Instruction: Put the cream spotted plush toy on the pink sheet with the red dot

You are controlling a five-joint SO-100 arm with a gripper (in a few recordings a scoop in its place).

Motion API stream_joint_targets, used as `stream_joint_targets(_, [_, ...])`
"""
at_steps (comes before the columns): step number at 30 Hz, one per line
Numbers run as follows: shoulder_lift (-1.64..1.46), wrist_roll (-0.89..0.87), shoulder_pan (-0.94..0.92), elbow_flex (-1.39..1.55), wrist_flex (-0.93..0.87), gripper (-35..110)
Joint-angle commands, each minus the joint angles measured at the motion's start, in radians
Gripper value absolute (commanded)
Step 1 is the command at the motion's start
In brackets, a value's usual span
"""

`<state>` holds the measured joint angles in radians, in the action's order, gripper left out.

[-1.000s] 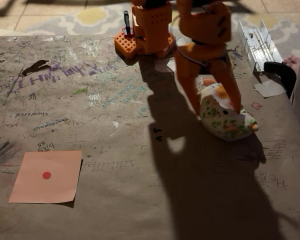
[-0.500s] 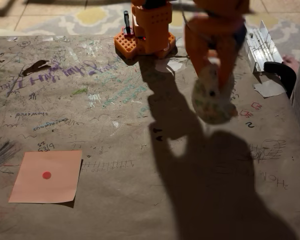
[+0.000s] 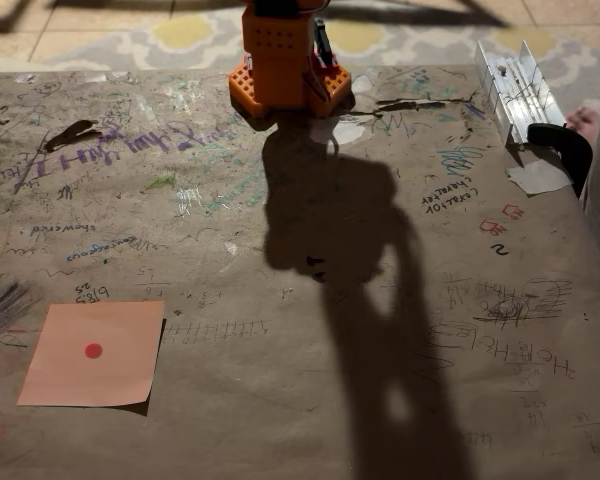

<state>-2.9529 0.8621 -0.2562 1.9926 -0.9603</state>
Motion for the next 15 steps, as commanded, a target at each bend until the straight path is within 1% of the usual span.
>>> stream_joint_targets(1, [-0.077, 0.049, -0.046, 0.066, 0.091, 0])
stream_joint_targets(3, [-0.129, 0.044, -0.069, 0.147, 0.176, 0])
stream_joint_targets(5, [-0.161, 0.044, -0.08, 0.189, 0.221, 0])
stream_joint_targets(10, [-0.16, 0.081, -0.084, 0.196, 0.239, 0])
stream_joint_targets(15, [-0.229, 0.184, -0.074, 0.25, 0.244, 0])
